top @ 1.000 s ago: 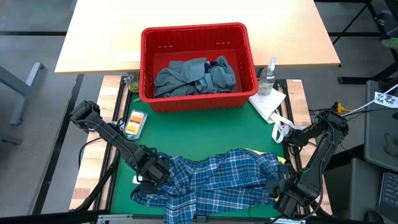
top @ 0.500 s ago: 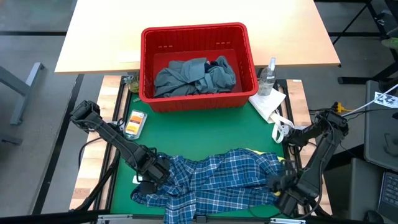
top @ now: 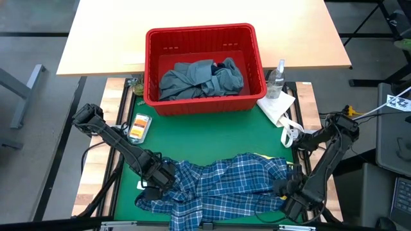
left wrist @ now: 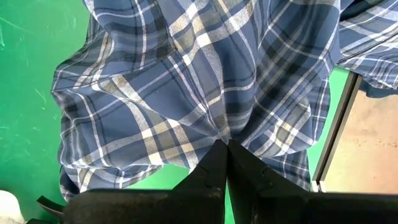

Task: Fold Laundry from Bin
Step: Fold the blue shirt

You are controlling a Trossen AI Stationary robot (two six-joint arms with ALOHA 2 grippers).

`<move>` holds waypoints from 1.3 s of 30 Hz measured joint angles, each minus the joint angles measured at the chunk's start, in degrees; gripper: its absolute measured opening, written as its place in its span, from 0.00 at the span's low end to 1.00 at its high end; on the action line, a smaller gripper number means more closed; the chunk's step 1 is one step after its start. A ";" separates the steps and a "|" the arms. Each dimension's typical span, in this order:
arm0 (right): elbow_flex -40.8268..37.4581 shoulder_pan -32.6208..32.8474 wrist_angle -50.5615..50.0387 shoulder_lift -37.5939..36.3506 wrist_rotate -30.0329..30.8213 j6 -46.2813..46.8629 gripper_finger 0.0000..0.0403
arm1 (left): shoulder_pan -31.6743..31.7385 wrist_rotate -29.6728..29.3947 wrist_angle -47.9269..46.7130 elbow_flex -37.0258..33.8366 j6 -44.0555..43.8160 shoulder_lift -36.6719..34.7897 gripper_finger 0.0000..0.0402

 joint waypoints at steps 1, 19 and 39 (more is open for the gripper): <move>-1.00 0.00 1.53 0.00 -0.47 -0.10 0.32 | 0.00 0.00 -0.01 -0.01 0.02 0.00 0.00; 9.88 -0.02 -12.66 -0.04 -3.94 0.57 0.02 | -4.20 9.46 -2.71 0.20 -10.21 -7.26 0.00; 10.11 1.59 -3.11 -0.04 -14.01 1.74 0.01 | -16.88 1.56 -0.11 0.26 -25.44 -6.21 0.00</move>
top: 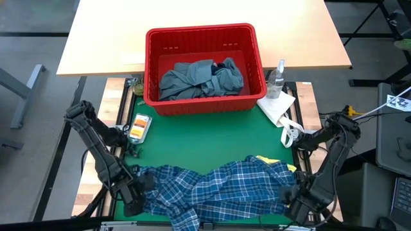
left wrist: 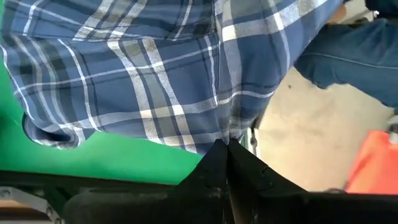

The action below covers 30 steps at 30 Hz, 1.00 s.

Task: Fold Laundry from Bin
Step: Fold the blue shirt

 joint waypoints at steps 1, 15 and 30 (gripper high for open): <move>-0.30 0.41 0.58 0.03 0.70 0.13 0.01 | -0.50 -0.98 0.06 0.00 -0.03 0.23 0.00; -8.59 3.24 16.06 0.83 2.77 0.33 0.01 | -1.98 -4.40 0.27 -0.09 -0.06 5.18 0.00; -11.82 3.26 19.82 0.81 1.21 3.33 0.01 | -2.09 -1.90 1.44 -0.09 -0.25 8.75 0.04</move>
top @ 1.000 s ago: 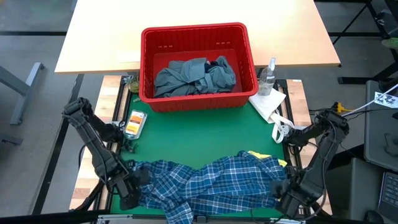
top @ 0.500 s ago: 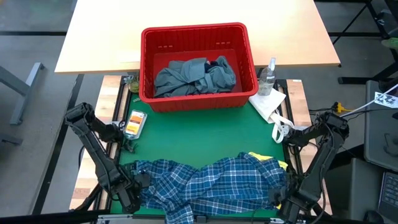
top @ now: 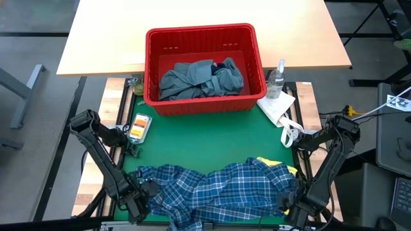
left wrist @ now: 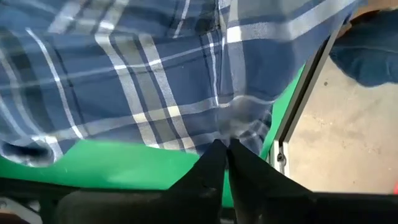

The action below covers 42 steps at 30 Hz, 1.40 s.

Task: Fold Laundry from Bin
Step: Fold the blue shirt

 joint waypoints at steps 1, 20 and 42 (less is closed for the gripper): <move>0.00 0.02 0.21 0.00 -0.34 0.00 0.01 | -0.04 0.46 -0.18 0.00 -0.34 0.00 0.06; 1.70 0.07 -1.38 -0.13 -6.00 -0.54 0.35 | -1.05 -1.73 0.07 0.00 -2.37 -0.24 0.33; 11.85 0.04 -13.43 -0.22 1.97 0.30 0.34 | 6.34 -30.57 -0.32 0.00 9.71 -6.54 0.24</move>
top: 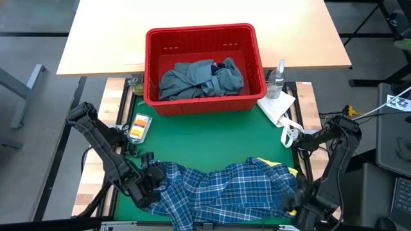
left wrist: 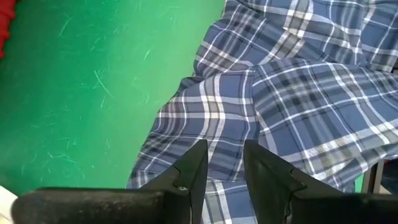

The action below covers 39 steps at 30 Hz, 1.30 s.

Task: Fold Laundry from Bin
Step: Fold the blue shirt

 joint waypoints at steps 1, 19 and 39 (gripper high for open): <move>0.00 0.00 0.38 -0.01 -3.47 0.45 0.34 | 0.20 0.07 0.02 0.00 0.02 0.00 0.24; 0.00 -0.07 -9.91 -3.06 26.30 -4.13 0.34 | 3.09 0.43 0.80 -1.89 -0.40 0.17 0.24; -5.10 -15.86 -3.27 -2.89 35.54 -5.46 0.34 | 2.50 9.14 4.11 -11.87 -5.07 0.20 0.24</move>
